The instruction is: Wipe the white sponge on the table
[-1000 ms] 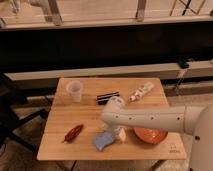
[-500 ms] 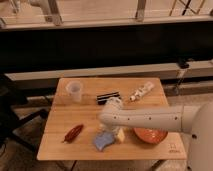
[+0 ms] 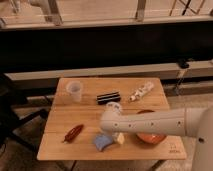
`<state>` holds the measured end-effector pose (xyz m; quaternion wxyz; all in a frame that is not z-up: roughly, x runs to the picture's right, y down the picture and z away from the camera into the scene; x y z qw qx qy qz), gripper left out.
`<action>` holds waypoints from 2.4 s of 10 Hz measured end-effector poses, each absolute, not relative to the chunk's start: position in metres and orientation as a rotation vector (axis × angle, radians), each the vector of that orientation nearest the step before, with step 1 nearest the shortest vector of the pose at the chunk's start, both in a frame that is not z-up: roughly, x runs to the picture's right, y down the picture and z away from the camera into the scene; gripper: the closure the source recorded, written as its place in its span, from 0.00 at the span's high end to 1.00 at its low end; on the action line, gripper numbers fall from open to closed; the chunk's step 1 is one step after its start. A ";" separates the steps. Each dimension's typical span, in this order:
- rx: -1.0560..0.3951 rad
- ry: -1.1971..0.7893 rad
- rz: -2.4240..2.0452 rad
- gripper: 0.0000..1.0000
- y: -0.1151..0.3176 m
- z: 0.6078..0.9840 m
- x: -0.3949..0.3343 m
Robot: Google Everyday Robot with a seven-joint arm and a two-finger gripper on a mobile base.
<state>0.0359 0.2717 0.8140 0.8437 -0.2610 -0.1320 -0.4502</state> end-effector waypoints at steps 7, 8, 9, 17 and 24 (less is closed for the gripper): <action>-0.518 -0.183 -0.864 0.80 0.274 0.816 0.034; -0.520 -0.177 -0.852 0.80 0.274 0.817 0.034; -0.521 -0.176 -0.846 0.80 0.273 0.817 0.033; -0.559 -0.183 -0.823 0.69 0.270 0.819 0.027; -0.562 -0.180 -0.814 0.01 0.267 0.813 0.028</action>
